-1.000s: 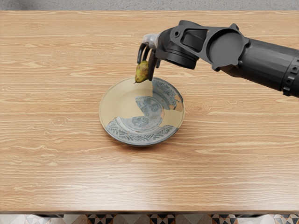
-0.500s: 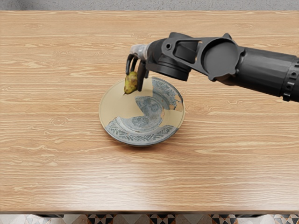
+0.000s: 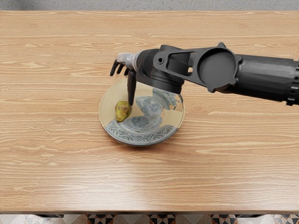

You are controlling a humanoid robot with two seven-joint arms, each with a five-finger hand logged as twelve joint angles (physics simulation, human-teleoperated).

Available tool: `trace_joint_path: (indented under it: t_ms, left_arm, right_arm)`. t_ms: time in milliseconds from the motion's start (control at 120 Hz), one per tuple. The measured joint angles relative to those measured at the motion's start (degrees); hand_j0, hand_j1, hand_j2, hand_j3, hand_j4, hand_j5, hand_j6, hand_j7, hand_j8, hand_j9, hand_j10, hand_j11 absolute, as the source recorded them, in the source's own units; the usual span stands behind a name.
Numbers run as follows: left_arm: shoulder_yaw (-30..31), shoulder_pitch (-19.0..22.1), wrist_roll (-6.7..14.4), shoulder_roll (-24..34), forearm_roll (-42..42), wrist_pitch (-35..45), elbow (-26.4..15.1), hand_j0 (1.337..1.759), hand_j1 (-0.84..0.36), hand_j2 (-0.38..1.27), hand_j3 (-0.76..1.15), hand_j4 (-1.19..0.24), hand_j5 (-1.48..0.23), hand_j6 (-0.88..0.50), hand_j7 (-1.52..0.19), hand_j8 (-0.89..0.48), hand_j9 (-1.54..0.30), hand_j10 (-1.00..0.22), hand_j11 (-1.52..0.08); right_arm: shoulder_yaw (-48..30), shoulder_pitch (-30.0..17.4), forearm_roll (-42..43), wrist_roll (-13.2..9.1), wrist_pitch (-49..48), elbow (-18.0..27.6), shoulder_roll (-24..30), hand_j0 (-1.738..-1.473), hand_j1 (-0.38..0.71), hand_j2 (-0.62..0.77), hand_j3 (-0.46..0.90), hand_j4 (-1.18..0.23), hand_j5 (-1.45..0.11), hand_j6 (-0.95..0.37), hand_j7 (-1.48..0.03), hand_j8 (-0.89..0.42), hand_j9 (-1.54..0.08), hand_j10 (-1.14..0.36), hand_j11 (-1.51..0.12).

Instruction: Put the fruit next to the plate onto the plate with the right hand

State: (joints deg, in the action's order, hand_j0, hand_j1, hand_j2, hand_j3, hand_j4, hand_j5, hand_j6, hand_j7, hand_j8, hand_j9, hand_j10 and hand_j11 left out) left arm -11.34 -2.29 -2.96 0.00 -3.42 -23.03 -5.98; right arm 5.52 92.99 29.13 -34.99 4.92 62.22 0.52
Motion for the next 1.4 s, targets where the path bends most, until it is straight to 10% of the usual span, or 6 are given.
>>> trace_joint_path:
  t_ms: [308,617,1008,1400]
  left_arm:
    - [0.0,0.0,0.0,0.0,0.0,0.0,0.0,1.658,0.33,0.0,0.0,-0.01,-0.02,-0.01,-0.02,-0.01,-0.02,-0.01,-0.02]
    - [0.0,1.3,0.1,0.0,0.0,0.0,-0.6,1.658,0.33,0.0,0.0,-0.01,-0.02,-0.01,-0.02,-0.01,-0.02,-0.01,-0.02]
    - [0.2,1.6,0.1,0.0,0.0,0.0,-0.6,1.658,0.33,0.0,0.0,-0.01,-0.02,-0.01,-0.02,-0.01,-0.02,-0.01,-0.02]
    - [0.3,2.1,0.1,0.0,-0.1,0.0,-0.6,1.658,0.33,0.0,0.0,-0.01,-0.02,-0.01,-0.02,-0.01,-0.02,-0.01,-0.02]
  right_arm:
    - [-5.3,-0.7,-5.7,0.0,0.2,8.2,3.6,-1.658,-0.29,0.05,0.0,-0.08,-0.11,-0.04,-0.1,-0.04,-0.11,-0.08,-0.11]
    - [-31.5,-17.5,-26.2,0.0,-29.2,22.4,20.1,-1.658,-0.34,0.01,0.0,-0.02,-0.02,-0.01,-0.02,-0.01,-0.02,-0.02,-0.02]
    - [-41.5,-35.9,-41.6,0.0,-39.7,22.1,45.6,-1.658,-0.35,0.0,0.0,0.0,0.0,0.0,0.0,0.0,0.0,0.0,0.0]
    - [-41.1,-40.9,-47.1,0.0,-40.0,18.8,59.8,-1.658,-0.35,0.0,0.0,0.0,0.0,0.0,0.0,0.0,0.0,0.0,0.0]
